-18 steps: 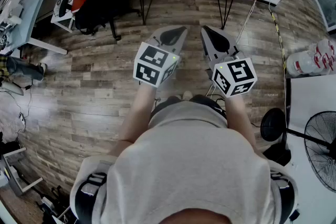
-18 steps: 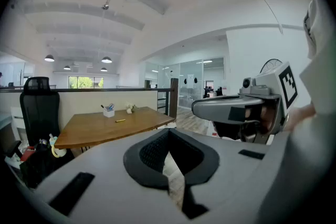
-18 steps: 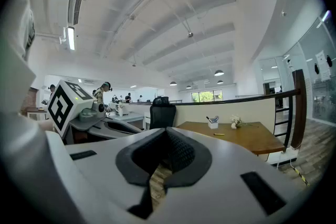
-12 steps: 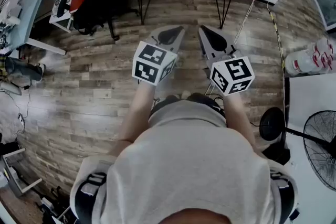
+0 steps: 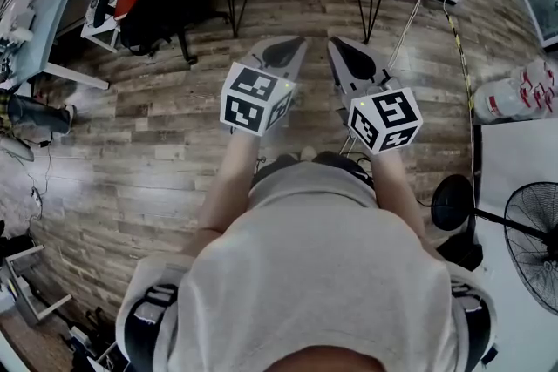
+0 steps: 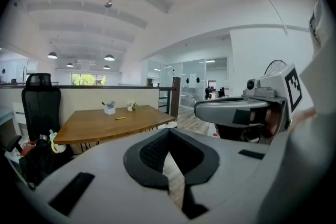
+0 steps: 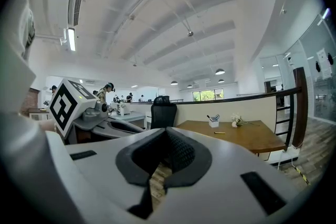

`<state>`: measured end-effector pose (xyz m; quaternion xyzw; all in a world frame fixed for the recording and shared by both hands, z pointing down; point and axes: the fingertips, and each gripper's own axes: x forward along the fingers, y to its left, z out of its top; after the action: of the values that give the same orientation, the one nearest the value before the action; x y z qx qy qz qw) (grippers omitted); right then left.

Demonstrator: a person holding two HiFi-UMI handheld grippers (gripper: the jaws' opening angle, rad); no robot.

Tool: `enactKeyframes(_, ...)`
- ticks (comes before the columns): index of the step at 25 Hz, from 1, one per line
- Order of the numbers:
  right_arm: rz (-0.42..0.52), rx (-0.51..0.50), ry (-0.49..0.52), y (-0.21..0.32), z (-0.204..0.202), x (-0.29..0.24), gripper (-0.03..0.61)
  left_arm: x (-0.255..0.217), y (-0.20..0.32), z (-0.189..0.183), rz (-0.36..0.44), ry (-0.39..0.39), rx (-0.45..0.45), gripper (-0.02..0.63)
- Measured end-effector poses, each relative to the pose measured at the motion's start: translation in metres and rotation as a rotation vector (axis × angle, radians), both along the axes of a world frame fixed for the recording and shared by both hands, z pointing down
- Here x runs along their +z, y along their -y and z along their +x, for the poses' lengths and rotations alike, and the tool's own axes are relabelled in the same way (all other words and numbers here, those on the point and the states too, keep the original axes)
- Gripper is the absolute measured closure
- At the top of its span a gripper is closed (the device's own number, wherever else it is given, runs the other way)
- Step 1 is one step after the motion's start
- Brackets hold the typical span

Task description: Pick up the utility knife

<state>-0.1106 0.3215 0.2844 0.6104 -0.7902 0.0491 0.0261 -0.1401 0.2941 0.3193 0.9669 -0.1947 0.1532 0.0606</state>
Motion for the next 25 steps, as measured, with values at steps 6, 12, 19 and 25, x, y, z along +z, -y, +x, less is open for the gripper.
enactKeyframes(6,-0.006,-0.027,0.004,0.001,-0.004,0.001,0.569,0.005,0.002,0.002,-0.008,0.004,-0.006,0.600)
enactKeyframes(12,-0.013,-0.020,0.011,-0.002,0.009,0.009,0.569,0.009,-0.003,0.011,-0.013,-0.010,0.002,0.600)
enactKeyframes(19,-0.003,0.012,0.041,0.000,0.036,0.013,0.568,0.019,-0.003,0.022,-0.046,-0.016,0.006,0.598)
enactKeyframes(25,-0.011,-0.026,0.034,0.007,0.045,0.017,0.485,0.020,0.003,0.036,-0.038,-0.008,-0.007,0.598)
